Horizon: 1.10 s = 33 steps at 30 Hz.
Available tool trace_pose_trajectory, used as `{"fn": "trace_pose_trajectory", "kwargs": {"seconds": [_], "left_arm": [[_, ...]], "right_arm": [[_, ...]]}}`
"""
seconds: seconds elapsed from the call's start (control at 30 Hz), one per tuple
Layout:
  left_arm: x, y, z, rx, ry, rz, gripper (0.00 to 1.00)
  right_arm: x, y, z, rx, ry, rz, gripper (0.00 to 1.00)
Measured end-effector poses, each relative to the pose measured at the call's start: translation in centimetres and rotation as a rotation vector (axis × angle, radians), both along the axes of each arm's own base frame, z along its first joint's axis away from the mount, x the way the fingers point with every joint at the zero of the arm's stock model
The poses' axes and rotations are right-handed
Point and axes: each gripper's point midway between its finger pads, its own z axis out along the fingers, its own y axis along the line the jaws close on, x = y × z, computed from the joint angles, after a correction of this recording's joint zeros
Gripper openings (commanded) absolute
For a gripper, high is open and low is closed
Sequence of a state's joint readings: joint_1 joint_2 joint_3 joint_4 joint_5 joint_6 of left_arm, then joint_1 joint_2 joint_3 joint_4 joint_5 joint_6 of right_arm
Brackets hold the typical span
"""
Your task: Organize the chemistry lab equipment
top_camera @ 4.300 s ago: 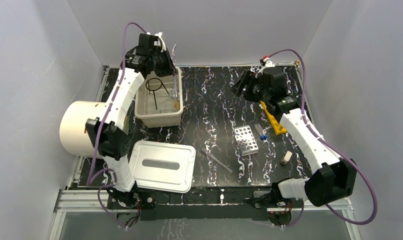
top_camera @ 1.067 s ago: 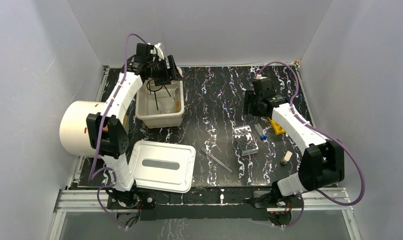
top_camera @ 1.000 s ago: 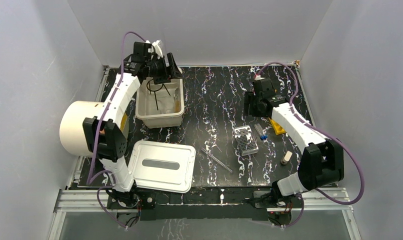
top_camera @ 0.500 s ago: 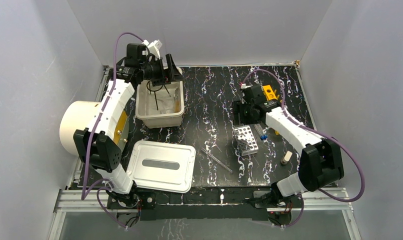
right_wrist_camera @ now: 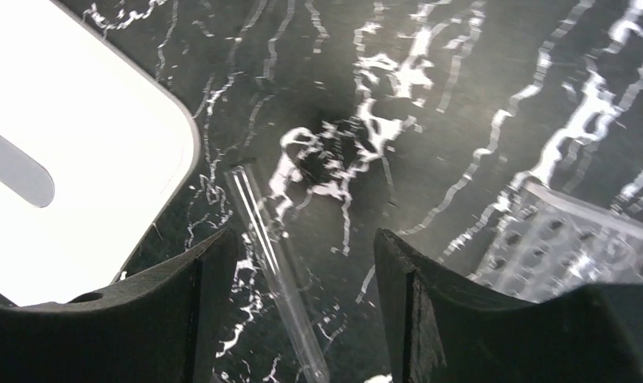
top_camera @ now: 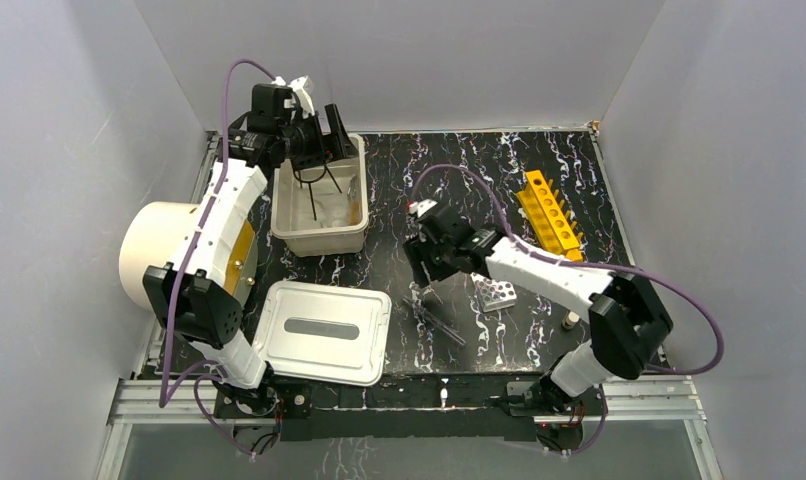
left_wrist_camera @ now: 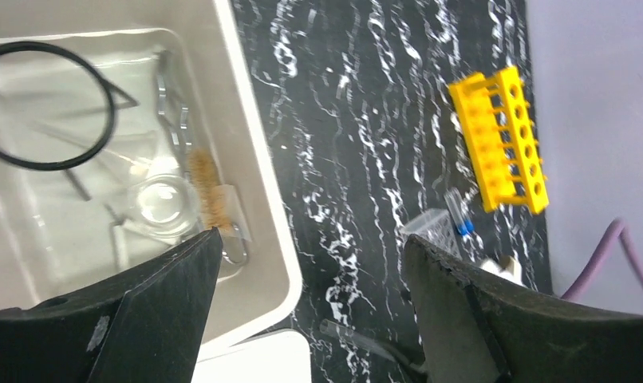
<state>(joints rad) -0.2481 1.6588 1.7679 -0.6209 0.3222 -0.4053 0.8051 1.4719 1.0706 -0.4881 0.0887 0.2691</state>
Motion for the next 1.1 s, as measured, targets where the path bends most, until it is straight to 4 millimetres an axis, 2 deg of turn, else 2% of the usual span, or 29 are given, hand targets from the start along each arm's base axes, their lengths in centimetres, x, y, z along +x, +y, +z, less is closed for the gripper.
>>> {"fn": "trace_pose_trajectory", "kwargs": {"seconds": [0.1,0.23,0.4,0.5,0.63,0.9,1.1], "left_arm": [[0.3,1.4,0.3,0.046,-0.008,0.074,0.84],[0.5,3.4,1.1,0.101,-0.024,0.18,0.86],[0.6,5.3,2.1,0.128,-0.042,0.272,0.87],[0.5,5.8,2.1,0.132,-0.04,0.294,0.87],[0.7,6.2,2.2,0.132,-0.039,0.307,0.87],[0.6,5.5,2.4,0.106,-0.04,0.27,0.87],[0.5,5.3,2.4,0.099,-0.041,0.253,0.87]], "right_arm": [[-1.1,2.5,-1.6,-0.01,0.003,0.07,0.63],[-2.3,5.9,-3.8,-0.01,-0.015,0.17,0.63],[-2.7,9.4,-4.5,0.033,-0.078,0.256,0.63],[-2.5,10.4,-5.2,0.037,-0.103,0.275,0.62],[-2.5,11.3,-6.2,0.034,-0.12,0.305,0.54],[-2.4,12.7,-6.6,0.054,-0.16,0.355,0.44],[-2.6,13.2,-7.5,0.044,-0.168,0.416,0.45]]}}
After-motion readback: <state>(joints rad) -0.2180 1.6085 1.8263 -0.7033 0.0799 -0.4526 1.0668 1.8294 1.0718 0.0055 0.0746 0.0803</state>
